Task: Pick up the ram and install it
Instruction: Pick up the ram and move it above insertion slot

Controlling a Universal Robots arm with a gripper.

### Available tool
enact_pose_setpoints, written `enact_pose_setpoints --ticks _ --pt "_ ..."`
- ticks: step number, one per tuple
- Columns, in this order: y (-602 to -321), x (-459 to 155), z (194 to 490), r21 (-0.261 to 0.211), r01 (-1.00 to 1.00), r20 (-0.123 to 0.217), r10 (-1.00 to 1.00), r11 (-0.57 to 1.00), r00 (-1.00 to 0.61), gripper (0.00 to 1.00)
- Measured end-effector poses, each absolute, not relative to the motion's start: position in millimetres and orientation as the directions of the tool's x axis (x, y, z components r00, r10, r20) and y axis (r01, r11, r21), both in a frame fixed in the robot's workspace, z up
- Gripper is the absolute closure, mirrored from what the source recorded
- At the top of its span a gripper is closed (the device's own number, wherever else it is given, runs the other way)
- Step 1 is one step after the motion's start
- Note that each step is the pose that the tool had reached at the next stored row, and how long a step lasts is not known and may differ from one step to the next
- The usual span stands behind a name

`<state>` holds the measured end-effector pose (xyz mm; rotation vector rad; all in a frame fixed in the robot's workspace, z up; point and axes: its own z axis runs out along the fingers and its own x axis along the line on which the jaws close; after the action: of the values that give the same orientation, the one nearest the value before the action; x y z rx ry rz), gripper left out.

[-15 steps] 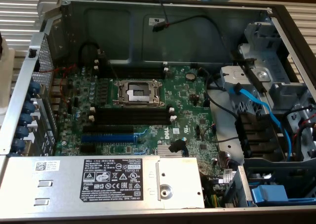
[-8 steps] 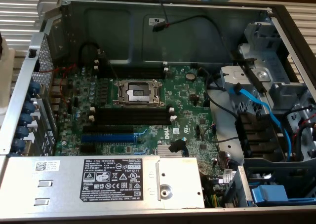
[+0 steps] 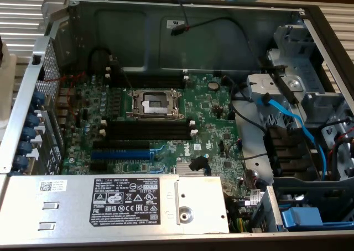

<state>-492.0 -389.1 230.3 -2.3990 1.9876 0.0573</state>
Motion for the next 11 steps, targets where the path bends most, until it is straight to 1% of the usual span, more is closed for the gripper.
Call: enact_pose_setpoints --ticks 8,9,10,11 --pt "-389.1 -492.0 230.2 0.004 -0.983 -0.045 -0.982 -0.186 0.186 0.90" --pt "-389.1 -492.0 230.2 0.004 -0.983 -0.045 -0.982 -0.186 0.186 0.89" --pt "-389.1 -492.0 230.2 0.004 -0.983 -0.045 -0.982 -0.186 0.186 0.83" --pt "-389.1 -492.0 230.2 0.004 -0.983 -0.045 -0.982 -0.186 0.186 0.83"
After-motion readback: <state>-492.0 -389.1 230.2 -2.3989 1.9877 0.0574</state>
